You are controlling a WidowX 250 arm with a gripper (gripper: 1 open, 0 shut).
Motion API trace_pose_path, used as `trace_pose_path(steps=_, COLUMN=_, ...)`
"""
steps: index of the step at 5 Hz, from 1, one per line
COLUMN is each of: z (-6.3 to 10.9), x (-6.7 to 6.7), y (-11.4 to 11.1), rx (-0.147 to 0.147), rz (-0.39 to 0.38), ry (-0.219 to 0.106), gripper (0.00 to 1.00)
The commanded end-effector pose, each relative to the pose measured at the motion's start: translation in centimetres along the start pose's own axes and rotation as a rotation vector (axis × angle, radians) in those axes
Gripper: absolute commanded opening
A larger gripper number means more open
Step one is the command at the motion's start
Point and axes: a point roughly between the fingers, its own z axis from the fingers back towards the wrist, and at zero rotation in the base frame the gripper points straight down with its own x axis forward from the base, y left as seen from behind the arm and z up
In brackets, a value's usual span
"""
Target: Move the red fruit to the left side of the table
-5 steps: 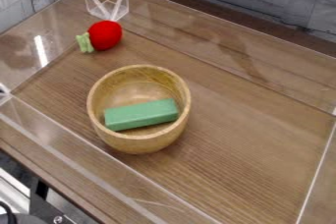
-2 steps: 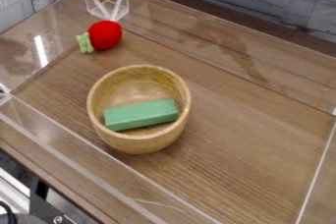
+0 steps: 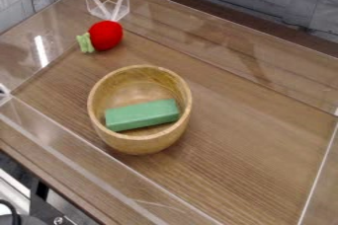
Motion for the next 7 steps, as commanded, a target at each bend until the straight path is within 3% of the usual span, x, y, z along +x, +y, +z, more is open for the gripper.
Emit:
trace_pose_path(steps=1, z=0.9, x=0.3, y=0.2, rx=0.009, rz=-0.018, ry=-0.044, gripper=1.00)
trace_pose_path(steps=3, z=0.1, x=-0.4, y=-2.2, rx=-0.034, rz=-0.091, ry=-0.028, gripper=1.00)
trace_pose_path(steps=4, z=-0.1, x=0.2, y=-6.4, rx=-0.011, rz=-0.015, ry=-0.029, gripper=1.00)
trace_pose_path(steps=5, z=-0.4, x=-0.6, y=-7.9, rx=-0.045, rz=-0.077, ry=-0.008, gripper=1.00)
trace_pose_path(steps=6, z=-0.5, x=-1.1, y=-10.0, rx=-0.066, rz=-0.094, ry=0.008, gripper=1.00)
trace_pose_path(steps=7, z=-0.9, x=-1.7, y=-10.7, rx=-0.080, rz=-0.112, ry=0.025, gripper=1.00)
